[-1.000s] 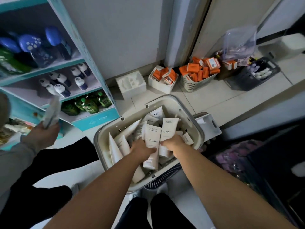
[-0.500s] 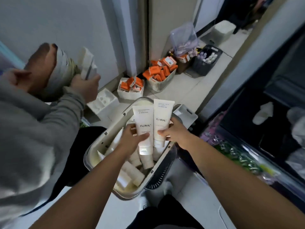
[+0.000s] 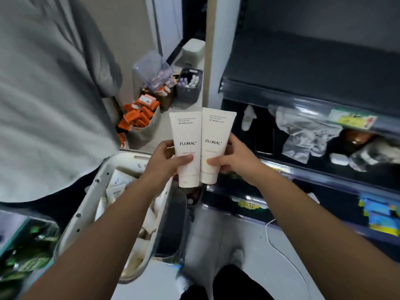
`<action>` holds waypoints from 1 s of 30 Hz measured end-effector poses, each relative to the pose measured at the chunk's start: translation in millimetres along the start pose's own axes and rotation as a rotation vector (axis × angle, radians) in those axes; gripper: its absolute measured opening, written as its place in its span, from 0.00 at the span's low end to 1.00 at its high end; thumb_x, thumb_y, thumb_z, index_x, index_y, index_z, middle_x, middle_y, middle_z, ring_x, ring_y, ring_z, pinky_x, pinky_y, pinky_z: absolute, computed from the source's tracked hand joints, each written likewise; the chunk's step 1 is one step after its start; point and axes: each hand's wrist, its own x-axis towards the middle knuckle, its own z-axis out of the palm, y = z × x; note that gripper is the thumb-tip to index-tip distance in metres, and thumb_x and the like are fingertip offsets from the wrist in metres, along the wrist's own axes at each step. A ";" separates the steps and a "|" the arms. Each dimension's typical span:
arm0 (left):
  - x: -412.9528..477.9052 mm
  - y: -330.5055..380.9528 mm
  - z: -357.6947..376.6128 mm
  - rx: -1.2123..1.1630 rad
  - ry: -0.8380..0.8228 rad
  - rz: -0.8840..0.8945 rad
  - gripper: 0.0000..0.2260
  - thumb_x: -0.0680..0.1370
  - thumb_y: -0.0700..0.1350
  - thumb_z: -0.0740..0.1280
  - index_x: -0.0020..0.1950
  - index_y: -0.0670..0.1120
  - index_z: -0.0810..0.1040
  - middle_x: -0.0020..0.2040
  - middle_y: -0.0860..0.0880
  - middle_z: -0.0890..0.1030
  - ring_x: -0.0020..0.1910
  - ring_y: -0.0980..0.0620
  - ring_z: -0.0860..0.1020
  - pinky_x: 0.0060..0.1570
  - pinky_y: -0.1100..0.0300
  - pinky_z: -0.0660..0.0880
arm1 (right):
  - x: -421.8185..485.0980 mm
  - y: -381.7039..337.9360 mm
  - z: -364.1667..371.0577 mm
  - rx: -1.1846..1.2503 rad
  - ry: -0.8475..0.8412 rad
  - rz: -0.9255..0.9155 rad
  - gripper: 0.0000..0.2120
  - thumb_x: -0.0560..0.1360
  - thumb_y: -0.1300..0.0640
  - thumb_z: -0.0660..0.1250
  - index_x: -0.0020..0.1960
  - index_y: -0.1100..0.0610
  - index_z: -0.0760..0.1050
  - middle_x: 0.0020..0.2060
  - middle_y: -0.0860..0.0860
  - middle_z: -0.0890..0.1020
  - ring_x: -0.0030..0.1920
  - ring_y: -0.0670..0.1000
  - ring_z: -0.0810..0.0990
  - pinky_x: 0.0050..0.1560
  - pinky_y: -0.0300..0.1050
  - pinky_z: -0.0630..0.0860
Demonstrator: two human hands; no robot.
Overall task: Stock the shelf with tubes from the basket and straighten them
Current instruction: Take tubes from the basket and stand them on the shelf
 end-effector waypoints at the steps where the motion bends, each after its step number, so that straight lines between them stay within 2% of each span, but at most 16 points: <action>1: 0.3 4.8 12.7 0.000 -0.029 0.012 0.24 0.68 0.37 0.76 0.61 0.46 0.73 0.56 0.47 0.83 0.54 0.47 0.82 0.49 0.49 0.80 | -10.0 -3.8 -11.9 -0.002 0.029 -0.014 0.35 0.65 0.67 0.78 0.65 0.46 0.69 0.57 0.51 0.82 0.56 0.55 0.82 0.52 0.59 0.81; 3: -0.5 14.3 39.4 0.020 -0.080 0.035 0.24 0.68 0.37 0.77 0.60 0.48 0.73 0.57 0.47 0.82 0.55 0.47 0.82 0.53 0.46 0.79 | -28.3 -9.8 -36.4 0.011 0.085 -0.039 0.35 0.64 0.67 0.78 0.65 0.47 0.70 0.56 0.52 0.83 0.55 0.58 0.83 0.53 0.61 0.81; 5: -3.3 25.0 66.1 0.039 -0.124 0.064 0.24 0.68 0.36 0.76 0.61 0.47 0.72 0.58 0.47 0.82 0.56 0.47 0.81 0.54 0.48 0.79 | -44.8 -17.0 -60.8 0.015 0.130 -0.068 0.34 0.64 0.68 0.77 0.64 0.47 0.71 0.55 0.51 0.83 0.56 0.55 0.83 0.53 0.58 0.81; 10: -12.4 52.2 132.4 0.038 -0.212 0.152 0.26 0.64 0.41 0.77 0.59 0.49 0.73 0.55 0.49 0.83 0.55 0.49 0.82 0.51 0.50 0.80 | -82.4 -39.2 -121.4 0.063 0.181 -0.138 0.30 0.66 0.71 0.76 0.58 0.45 0.73 0.53 0.51 0.84 0.53 0.53 0.84 0.50 0.53 0.82; 15: -20.5 82.4 197.4 0.035 -0.271 0.215 0.27 0.64 0.41 0.78 0.60 0.48 0.73 0.55 0.49 0.84 0.53 0.49 0.83 0.46 0.52 0.80 | -109.0 -63.7 -184.1 0.008 0.231 -0.208 0.31 0.65 0.70 0.77 0.60 0.45 0.73 0.53 0.49 0.84 0.54 0.53 0.83 0.51 0.55 0.82; 17: -22.9 93.2 222.0 0.043 -0.276 0.245 0.27 0.65 0.41 0.76 0.62 0.46 0.73 0.56 0.48 0.83 0.53 0.49 0.83 0.49 0.52 0.81 | -117.2 -74.0 -208.4 -0.028 0.250 -0.237 0.31 0.65 0.68 0.77 0.59 0.43 0.74 0.53 0.49 0.84 0.54 0.52 0.83 0.52 0.57 0.82; 20: -22.7 106.0 254.1 0.070 -0.277 0.302 0.26 0.66 0.41 0.76 0.62 0.45 0.72 0.57 0.49 0.83 0.54 0.50 0.82 0.52 0.54 0.80 | -127.2 -88.3 -240.5 -0.060 0.263 -0.296 0.31 0.65 0.69 0.77 0.60 0.45 0.74 0.52 0.49 0.85 0.53 0.50 0.84 0.51 0.54 0.82; 23: -19.3 118.8 277.5 0.085 -0.283 0.364 0.24 0.67 0.40 0.75 0.62 0.45 0.72 0.56 0.50 0.83 0.54 0.52 0.82 0.50 0.57 0.80 | -133.5 -102.0 -264.6 -0.079 0.261 -0.346 0.31 0.65 0.69 0.77 0.63 0.48 0.74 0.52 0.50 0.85 0.53 0.50 0.84 0.51 0.52 0.82; 27: -7.3 134.4 294.0 0.125 -0.260 0.439 0.23 0.69 0.39 0.75 0.62 0.44 0.73 0.56 0.50 0.83 0.52 0.54 0.83 0.47 0.60 0.80 | -126.6 -114.6 -281.4 -0.135 0.309 -0.401 0.27 0.66 0.66 0.77 0.60 0.49 0.74 0.52 0.49 0.85 0.52 0.49 0.84 0.52 0.52 0.82; 30: 12.9 142.6 298.2 0.185 -0.212 0.490 0.27 0.66 0.44 0.77 0.62 0.46 0.72 0.57 0.51 0.83 0.54 0.54 0.82 0.51 0.55 0.79 | -107.3 -122.2 -284.2 -0.167 0.354 -0.426 0.25 0.67 0.65 0.77 0.59 0.49 0.73 0.52 0.49 0.84 0.53 0.49 0.83 0.52 0.52 0.82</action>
